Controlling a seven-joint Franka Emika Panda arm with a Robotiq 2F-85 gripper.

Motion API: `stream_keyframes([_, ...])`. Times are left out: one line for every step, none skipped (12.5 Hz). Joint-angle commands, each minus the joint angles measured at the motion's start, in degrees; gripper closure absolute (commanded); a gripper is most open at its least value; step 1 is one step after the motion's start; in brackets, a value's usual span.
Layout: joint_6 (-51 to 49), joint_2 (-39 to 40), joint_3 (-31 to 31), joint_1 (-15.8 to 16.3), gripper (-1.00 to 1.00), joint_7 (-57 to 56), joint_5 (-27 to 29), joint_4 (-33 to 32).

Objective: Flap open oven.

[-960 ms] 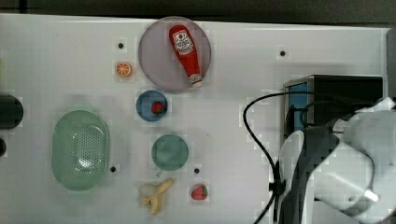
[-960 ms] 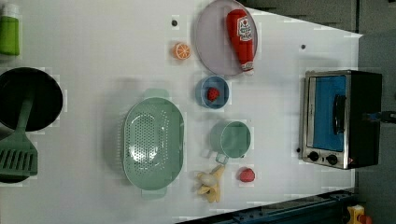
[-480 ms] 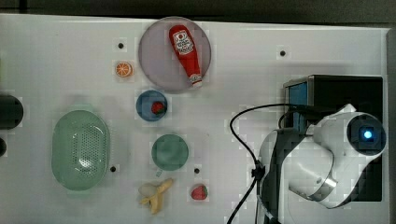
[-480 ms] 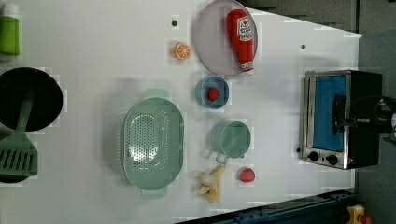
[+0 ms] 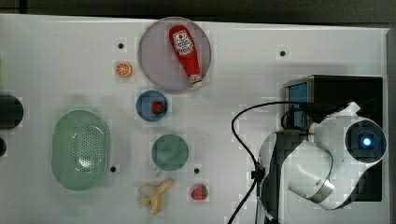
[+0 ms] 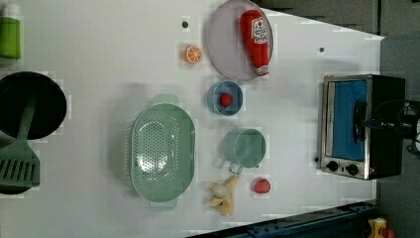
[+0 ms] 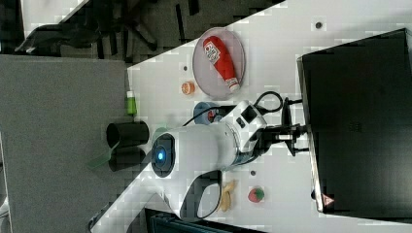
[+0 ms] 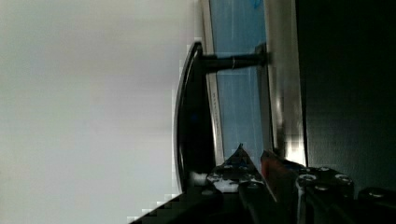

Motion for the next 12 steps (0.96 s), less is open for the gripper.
stream_keyframes([0.84,-0.38,0.5,1.24,0.65,0.28,-0.8,-1.32])
stream_keyframes([0.83,-0.34,0.7,1.79,0.65,1.02,-2.42,-1.45])
stream_keyframes([0.81,-0.32,1.11,2.37,0.65,2.46,-5.43,-1.45])
stream_keyframes([0.74,-0.31,1.61,2.97,0.65,5.95,-8.67,-1.48])
stream_keyframes([0.52,-0.31,2.08,3.56,0.65,10.25,-11.92,-1.66])
stream_keyframes([0.32,-0.3,2.61,4.14,0.65,14.14,-14.87,-2.02])
stream_keyframes([0.05,-0.27,3.28,4.73,0.65,17.41,-17.32,-2.3])
stream_keyframes([-0.47,-0.22,4.03,5.28,0.65,20.14,-19.32,-2.57])
stream_keyframes([-0.75,-0.13,4.9,5.72,0.65,22.4,-21.07,-3.03])
stream_keyframes([-0.83,0.07,5.78,6.13,0.65,24.17,-22.78,-3.48])
stream_keyframes([-0.83,0.5,6.72,6.47,0.65,25.9,-24.37,-3.82])
stream_keyframes([-0.88,1.12,7.58,6.78,0.65,27.64,-25.96,-3.98])
